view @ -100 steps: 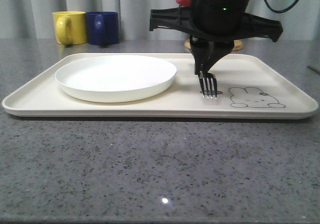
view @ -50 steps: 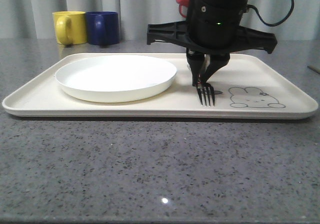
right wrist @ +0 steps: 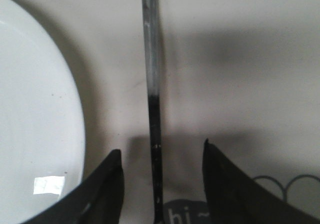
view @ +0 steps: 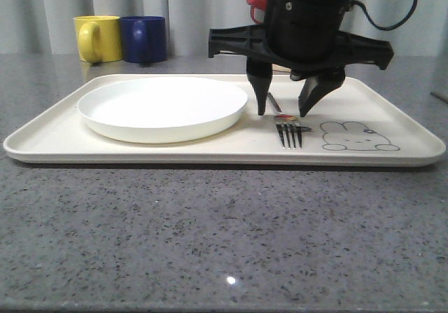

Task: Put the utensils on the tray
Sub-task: 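Lower the fork onto the tray beside the plate and release it, then grasp the silver chopsticks with the right gripper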

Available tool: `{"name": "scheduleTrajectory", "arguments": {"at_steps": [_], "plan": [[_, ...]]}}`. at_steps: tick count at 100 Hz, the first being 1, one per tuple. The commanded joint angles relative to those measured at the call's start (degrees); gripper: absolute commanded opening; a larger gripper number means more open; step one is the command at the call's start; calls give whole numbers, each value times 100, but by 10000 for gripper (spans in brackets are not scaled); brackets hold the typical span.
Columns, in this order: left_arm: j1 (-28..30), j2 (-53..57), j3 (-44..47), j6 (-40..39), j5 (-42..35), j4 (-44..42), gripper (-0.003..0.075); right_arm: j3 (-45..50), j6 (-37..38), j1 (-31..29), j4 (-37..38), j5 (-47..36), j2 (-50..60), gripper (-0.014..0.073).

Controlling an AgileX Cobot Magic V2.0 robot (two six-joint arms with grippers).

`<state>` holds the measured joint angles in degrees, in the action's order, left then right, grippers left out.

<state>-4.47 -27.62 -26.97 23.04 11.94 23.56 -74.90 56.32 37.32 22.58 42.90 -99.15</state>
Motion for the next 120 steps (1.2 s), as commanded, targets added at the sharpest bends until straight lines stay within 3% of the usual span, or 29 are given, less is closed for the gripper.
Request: {"name": "scheduleTrajectory", "arguments": {"at_steps": [1,26,65,79,96,120], "plan": [[15,-21,-153,-20,-446,51,-18,-183,-138,-4,242,10,503,383],[15,-21,-153,-20,-446,51,-18,-183,-1110,-679,107,448,1141,384],[15,-21,-153,-20,-446,51,-18,-157,-3651,-2954,-1408,848,1356,384],[15,-21,-153,-20,-446,51,-18,-157,-4222,-3610,-1833,838,1328,384],[15,-21,-153,-20,-446,51,-18,-157,-4717,-3878,-2096,836,1137,384],[15,-21,-153,-20,-446,51,-18,-157,-4757,-3887,-2096,730,667,384]]}}
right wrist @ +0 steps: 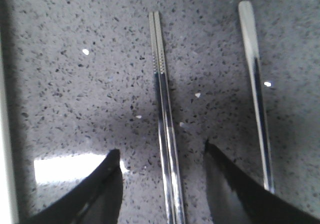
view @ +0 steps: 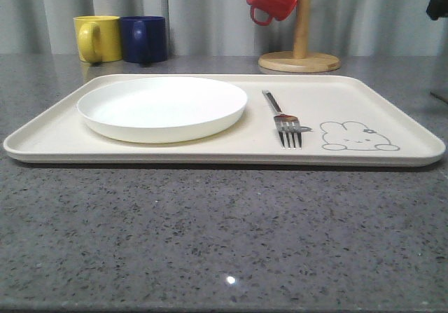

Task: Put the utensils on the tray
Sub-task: 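Grasp the silver chopsticks with the right gripper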

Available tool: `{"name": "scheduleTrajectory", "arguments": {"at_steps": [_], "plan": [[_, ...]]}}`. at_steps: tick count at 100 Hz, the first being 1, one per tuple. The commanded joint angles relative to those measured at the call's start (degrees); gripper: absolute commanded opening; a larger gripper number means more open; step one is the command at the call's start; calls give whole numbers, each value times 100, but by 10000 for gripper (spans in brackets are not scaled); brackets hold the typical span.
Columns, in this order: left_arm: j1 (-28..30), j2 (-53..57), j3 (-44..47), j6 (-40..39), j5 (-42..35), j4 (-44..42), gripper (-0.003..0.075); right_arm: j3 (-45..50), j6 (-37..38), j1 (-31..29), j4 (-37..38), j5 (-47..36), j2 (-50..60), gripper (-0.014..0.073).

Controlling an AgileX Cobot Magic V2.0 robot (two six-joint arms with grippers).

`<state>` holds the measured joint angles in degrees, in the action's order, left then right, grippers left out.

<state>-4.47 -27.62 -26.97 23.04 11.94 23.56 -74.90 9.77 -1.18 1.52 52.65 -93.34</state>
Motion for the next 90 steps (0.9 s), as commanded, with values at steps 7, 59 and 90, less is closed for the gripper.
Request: {"name": "scheduleTrajectory", "arguments": {"at_steps": [7,59,90], "plan": [[15,-21,-153,-20,-446,51,-18,-157,-102,-37,11,-257,-35,384],[15,-21,-153,-20,-446,51,-18,-157,-107,-37,-19,-239,-416,321],[15,-21,-153,-20,-446,51,-18,-176,27,-37,-52,-239,-395,15]]}}
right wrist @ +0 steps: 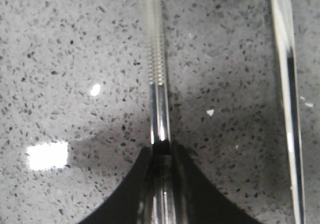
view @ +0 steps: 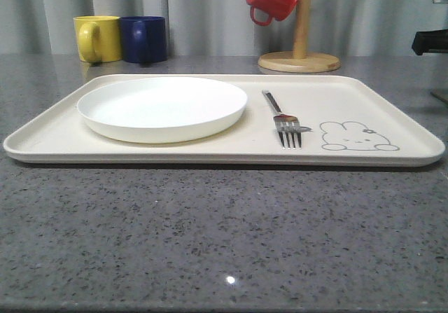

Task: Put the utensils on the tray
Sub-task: 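Grasp the silver chopsticks with the right gripper, then place the chopsticks on the tray beside the fork and release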

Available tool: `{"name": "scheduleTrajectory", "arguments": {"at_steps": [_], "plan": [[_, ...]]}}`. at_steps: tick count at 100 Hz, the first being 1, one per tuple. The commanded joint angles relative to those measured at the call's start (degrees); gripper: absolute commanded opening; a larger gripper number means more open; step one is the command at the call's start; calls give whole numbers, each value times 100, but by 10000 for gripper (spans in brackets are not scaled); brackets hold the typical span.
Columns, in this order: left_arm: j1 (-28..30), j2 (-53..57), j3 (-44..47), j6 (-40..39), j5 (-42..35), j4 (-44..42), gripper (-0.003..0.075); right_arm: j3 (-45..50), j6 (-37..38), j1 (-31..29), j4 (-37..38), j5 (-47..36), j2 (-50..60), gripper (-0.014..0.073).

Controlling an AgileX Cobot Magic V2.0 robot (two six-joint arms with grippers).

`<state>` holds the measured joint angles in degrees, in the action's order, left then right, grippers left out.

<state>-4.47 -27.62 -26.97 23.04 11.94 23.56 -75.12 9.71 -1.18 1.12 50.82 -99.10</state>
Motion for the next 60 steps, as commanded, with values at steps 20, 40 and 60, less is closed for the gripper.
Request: {"name": "scheduleTrajectory", "arguments": {"at_steps": [20,40,60], "plan": [[15,-21,-153,-20,-446,51,-18,-153,183,8,-36,8,539,15],[15,-21,-153,-20,-446,51,-18,-253,442,439,-36,157,1130,15],[15,-21,-153,-20,-446,51,-18,-584,983,1363,26,174,1253,15]]}}
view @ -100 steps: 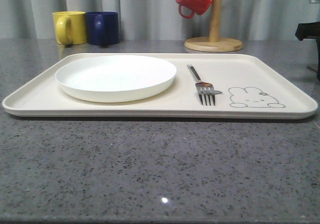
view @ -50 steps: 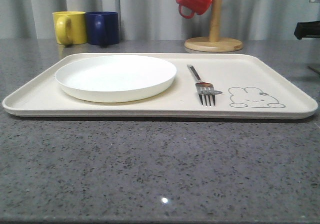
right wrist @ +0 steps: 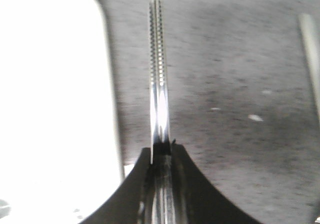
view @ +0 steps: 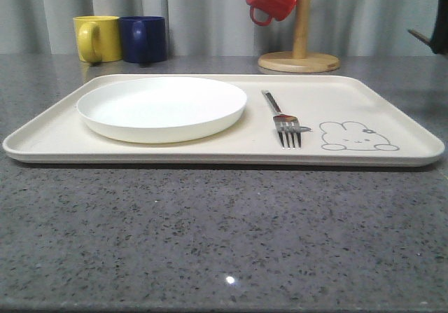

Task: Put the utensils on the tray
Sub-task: 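Place the chopsticks on the tray beside the fork and release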

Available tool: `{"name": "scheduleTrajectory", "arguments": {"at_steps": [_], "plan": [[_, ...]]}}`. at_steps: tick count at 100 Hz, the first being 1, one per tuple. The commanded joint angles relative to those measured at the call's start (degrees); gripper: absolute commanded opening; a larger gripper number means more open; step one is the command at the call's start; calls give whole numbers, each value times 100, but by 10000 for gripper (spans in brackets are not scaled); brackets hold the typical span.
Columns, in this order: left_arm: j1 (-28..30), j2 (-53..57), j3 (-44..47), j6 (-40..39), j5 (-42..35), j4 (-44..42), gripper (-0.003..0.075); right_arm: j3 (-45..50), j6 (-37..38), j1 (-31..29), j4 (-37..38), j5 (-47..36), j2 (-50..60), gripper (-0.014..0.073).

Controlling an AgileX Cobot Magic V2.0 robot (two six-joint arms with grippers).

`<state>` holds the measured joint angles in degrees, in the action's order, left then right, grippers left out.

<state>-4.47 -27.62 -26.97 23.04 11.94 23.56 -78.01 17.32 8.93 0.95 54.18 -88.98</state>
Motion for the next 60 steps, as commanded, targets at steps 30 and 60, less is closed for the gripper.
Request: {"name": "scheduleTrajectory", "arguments": {"at_steps": [30,60], "plan": [[15,-21,-153,-20,-446,51,-18,-485,1629,1616,838,-441,-336,15],[15,-21,-153,-20,-446,51,-18,-485,2124,1752,859,-761,-799,15]]}}
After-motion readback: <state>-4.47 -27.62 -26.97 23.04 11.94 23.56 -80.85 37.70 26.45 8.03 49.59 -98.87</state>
